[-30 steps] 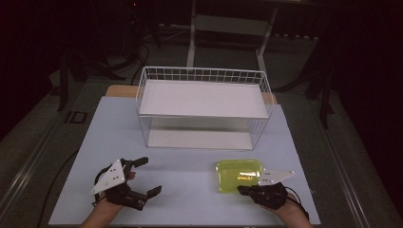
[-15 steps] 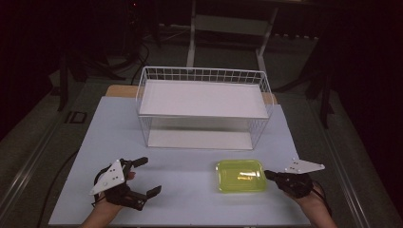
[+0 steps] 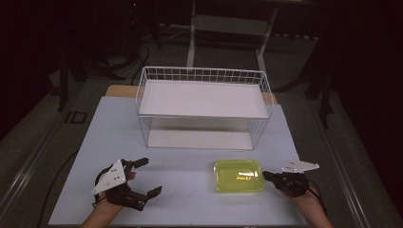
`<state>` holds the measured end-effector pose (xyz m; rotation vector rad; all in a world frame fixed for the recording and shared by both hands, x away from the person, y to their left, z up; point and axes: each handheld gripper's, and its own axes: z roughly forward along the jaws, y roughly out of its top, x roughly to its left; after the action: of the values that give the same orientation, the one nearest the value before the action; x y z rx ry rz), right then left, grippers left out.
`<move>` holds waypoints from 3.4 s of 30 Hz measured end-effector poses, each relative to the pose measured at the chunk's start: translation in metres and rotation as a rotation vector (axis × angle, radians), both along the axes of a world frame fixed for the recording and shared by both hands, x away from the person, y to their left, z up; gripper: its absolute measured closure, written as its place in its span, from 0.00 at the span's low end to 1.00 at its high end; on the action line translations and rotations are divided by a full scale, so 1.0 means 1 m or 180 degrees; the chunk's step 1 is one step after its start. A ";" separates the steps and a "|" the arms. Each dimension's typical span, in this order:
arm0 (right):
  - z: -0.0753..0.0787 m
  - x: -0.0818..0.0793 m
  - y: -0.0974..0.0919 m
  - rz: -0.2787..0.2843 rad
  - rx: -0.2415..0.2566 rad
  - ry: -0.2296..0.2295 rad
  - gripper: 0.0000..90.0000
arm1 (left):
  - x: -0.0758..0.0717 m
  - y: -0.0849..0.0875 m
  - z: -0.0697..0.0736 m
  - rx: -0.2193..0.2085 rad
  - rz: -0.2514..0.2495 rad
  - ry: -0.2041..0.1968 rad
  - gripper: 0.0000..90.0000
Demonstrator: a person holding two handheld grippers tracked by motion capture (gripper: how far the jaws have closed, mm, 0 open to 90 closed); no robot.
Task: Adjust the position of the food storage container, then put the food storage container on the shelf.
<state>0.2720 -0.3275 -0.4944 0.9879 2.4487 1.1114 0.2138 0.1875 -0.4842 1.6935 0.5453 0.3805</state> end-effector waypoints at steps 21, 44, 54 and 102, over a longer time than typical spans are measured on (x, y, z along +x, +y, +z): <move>0.002 0.009 0.054 0.0362 -0.0007 0.0034 1.00 | -0.001 -0.002 -0.001 0.0039 -0.0016 0.0028 0.02; 0.002 0.018 0.110 0.0726 -0.0047 0.0039 1.00 | -0.001 -0.001 -0.002 0.0069 -0.0015 0.0059 0.02; 0.002 0.021 0.124 0.0797 -0.0073 0.0028 1.00 | 0.001 -0.001 -0.003 0.0105 -0.0018 0.0092 0.02; 0.002 0.017 0.144 -0.0061 0.0484 0.0459 0.16 | 0.070 -0.051 -0.021 0.0501 0.0488 0.1727 0.37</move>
<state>0.2890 -0.1833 -0.4921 1.1725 2.4892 1.2774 0.2833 0.1367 -0.5055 1.9175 1.0692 0.0651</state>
